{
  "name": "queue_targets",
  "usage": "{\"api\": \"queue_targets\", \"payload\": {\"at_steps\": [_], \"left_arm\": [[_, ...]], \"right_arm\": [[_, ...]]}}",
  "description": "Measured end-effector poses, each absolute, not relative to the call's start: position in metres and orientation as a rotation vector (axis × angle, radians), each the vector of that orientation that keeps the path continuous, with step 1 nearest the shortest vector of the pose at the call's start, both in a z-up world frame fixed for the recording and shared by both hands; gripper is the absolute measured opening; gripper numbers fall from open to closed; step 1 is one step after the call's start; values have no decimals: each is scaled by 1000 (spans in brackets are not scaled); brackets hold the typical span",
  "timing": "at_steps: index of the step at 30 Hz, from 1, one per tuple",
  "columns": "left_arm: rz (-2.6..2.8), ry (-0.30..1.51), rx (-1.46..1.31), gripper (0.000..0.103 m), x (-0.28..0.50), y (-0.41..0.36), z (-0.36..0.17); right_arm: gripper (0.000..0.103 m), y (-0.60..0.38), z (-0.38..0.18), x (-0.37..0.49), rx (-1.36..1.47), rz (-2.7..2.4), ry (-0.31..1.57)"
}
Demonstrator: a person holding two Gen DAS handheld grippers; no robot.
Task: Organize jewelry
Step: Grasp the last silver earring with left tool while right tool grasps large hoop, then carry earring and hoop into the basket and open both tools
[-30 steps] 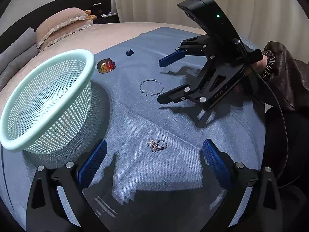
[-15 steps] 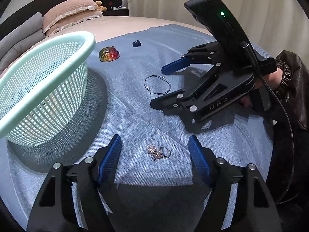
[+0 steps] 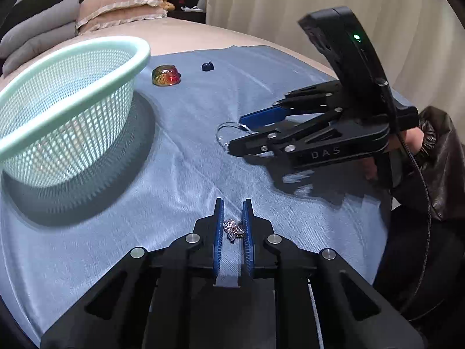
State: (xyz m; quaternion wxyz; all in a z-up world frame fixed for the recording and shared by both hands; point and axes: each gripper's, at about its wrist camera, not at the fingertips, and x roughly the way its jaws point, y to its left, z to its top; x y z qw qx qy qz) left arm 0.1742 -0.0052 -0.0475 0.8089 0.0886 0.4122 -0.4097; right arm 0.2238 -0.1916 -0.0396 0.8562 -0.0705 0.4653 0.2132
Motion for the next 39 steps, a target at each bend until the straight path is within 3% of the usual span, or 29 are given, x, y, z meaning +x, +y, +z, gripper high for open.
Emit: {"api": "queue_targets", "payload": {"at_steps": [10, 20, 28, 39], "left_arm": [[-828, 841, 110, 9, 155, 31, -21], [-778, 668, 142, 9, 160, 58, 59], [-667, 562, 191, 9, 209, 60, 120], [-473, 758, 104, 10, 288, 68, 53]], "right_arm": [[40, -224, -18, 186, -55, 371, 902], [41, -217, 47, 185, -6, 401, 733], [41, -175, 112, 224, -7, 462, 573], [42, -114, 59, 305, -1, 466, 684]]}}
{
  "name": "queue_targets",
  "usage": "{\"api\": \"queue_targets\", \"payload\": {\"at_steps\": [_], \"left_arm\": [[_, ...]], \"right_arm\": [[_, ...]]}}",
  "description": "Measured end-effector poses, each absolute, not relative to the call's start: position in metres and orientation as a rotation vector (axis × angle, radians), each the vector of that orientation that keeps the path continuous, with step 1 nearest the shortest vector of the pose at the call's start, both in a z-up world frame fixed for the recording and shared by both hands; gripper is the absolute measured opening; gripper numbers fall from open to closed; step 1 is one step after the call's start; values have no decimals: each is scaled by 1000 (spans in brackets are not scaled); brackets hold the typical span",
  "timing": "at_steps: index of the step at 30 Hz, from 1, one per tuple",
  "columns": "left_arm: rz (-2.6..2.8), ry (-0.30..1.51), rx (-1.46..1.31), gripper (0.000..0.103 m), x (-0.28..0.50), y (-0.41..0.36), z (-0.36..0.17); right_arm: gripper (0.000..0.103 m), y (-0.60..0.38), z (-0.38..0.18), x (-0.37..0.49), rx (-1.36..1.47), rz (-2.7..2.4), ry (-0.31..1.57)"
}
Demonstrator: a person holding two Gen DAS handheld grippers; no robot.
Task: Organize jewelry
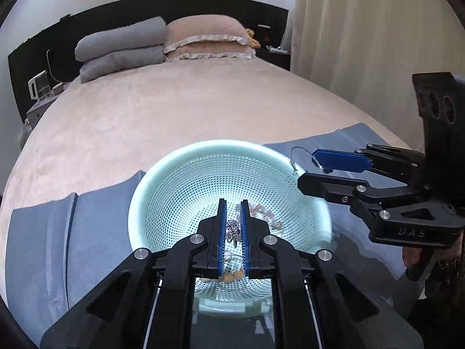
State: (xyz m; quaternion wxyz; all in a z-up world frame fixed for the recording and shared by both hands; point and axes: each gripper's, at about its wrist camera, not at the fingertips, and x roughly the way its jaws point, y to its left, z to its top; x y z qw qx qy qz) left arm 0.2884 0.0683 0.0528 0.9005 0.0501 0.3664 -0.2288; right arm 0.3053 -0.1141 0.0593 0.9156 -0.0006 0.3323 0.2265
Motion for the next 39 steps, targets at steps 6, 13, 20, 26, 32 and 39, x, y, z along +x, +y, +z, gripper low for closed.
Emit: {"api": "queue_targets", "payload": {"at_steps": [6, 13, 20, 26, 32, 39], "left_arm": [[-304, 707, -8, 85, 291, 99, 45], [-174, 772, -194, 90, 304, 140, 32], [-242, 874, -125, 53, 307, 117, 8], [-228, 889, -73, 40, 295, 106, 3], [-267, 858, -25, 38, 264, 98, 27], [-293, 810, 40, 38, 217, 68, 56]], "right_arm": [[72, -128, 46, 306, 18, 358, 680], [76, -153, 22, 320, 175, 280, 801], [29, -143, 8, 322, 185, 349, 901], [26, -140, 14, 315, 156, 342, 903], [26, -152, 45, 286, 156, 355, 853], [26, -180, 59, 228, 168, 311, 841]]}}
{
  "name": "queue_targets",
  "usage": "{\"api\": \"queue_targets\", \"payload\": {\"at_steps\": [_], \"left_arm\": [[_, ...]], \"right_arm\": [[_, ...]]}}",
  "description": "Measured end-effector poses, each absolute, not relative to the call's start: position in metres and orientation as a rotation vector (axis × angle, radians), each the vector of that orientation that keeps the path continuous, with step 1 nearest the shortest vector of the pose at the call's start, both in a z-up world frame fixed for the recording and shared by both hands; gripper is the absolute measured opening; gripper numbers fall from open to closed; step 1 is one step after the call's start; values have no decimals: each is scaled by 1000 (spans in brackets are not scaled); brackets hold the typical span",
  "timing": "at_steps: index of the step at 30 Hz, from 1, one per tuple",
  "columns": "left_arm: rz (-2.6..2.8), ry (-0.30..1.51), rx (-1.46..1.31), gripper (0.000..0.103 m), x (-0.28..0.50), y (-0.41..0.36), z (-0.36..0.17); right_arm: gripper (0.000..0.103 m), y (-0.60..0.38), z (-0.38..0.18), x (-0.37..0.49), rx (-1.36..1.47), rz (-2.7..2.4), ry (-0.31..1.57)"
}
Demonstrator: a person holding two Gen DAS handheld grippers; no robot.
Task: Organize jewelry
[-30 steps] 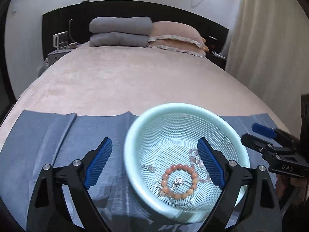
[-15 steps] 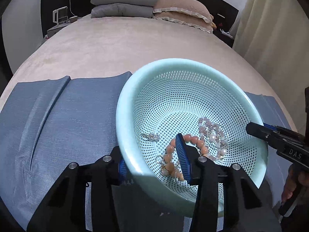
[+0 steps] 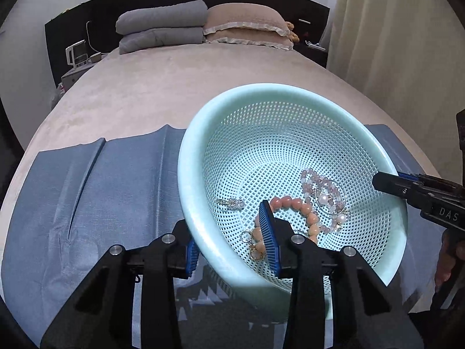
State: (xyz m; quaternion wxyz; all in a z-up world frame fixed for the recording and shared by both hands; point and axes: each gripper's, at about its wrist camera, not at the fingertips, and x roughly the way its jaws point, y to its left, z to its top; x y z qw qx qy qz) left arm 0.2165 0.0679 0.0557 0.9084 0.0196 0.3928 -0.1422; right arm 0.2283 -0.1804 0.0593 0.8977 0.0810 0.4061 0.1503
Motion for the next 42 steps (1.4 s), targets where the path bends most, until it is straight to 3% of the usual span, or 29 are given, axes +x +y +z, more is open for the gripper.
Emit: {"api": "queue_targets", "payload": {"at_steps": [9, 22, 24, 25, 26, 27, 28, 30, 34, 42], "left_arm": [[-350, 873, 30, 38, 180, 23, 31], [-326, 898, 59, 39, 187, 9, 6], [-299, 882, 61, 52, 186, 12, 5], [-275, 870, 66, 73, 186, 13, 5], [-257, 850, 67, 81, 184, 16, 7], [-243, 830, 60, 91, 183, 20, 9], [-228, 813, 53, 98, 182, 23, 10], [-214, 794, 35, 97, 182, 29, 13], [-218, 764, -25, 97, 178, 42, 18], [-168, 698, 81, 97, 149, 37, 41]], "right_arm": [[26, -227, 42, 179, 186, 228, 877], [28, -235, 10, 187, 190, 220, 936], [29, -232, 11, 190, 186, 214, 939], [37, -232, 12, 190, 186, 209, 938], [45, -231, 13, 190, 186, 200, 935], [61, -232, 14, 188, 186, 189, 926], [66, -233, 16, 185, 188, 185, 912], [69, -235, 20, 181, 193, 181, 886], [85, -235, 30, 172, 177, 168, 830], [87, -222, 47, 149, 61, 124, 774]]}}
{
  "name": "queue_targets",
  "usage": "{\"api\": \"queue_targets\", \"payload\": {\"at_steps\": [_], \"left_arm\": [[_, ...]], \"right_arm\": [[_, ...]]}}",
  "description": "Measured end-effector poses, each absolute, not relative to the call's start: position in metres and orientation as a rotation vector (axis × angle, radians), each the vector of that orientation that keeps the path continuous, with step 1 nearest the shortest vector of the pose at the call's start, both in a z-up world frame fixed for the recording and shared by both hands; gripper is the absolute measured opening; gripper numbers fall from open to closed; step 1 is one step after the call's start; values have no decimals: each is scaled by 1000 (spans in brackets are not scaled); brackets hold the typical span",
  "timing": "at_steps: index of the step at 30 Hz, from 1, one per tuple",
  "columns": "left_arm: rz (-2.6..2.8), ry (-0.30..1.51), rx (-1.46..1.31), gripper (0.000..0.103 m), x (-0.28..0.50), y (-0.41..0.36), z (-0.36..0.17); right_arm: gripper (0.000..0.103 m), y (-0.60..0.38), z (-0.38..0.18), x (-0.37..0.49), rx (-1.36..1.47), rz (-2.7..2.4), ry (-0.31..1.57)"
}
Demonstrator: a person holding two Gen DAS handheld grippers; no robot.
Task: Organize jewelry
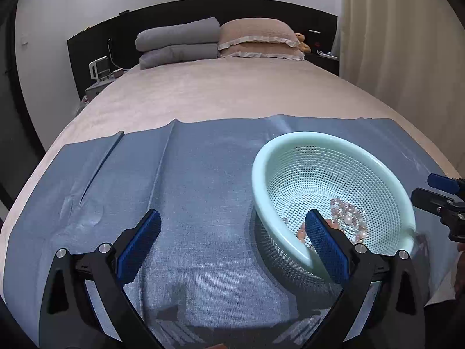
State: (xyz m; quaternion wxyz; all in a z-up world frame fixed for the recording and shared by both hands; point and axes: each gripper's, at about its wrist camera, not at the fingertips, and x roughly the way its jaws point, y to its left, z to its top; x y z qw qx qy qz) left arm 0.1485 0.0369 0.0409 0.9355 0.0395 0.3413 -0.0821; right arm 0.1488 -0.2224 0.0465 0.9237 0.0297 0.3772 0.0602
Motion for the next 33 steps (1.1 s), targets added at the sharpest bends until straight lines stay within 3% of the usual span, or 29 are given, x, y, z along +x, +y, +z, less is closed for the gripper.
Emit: {"api": "queue_targets", "payload": {"at_steps": [5, 13, 33], "left_arm": [[-163, 612, 99, 97, 116, 37, 62], [-152, 619, 81, 97, 64, 24, 76], [-135, 621, 101, 97, -11, 7, 40]], "right_arm": [[89, -216, 63, 124, 22, 131, 723], [90, -209, 71, 80, -5, 142, 703], [90, -216, 36, 11, 44, 23, 659]]}}
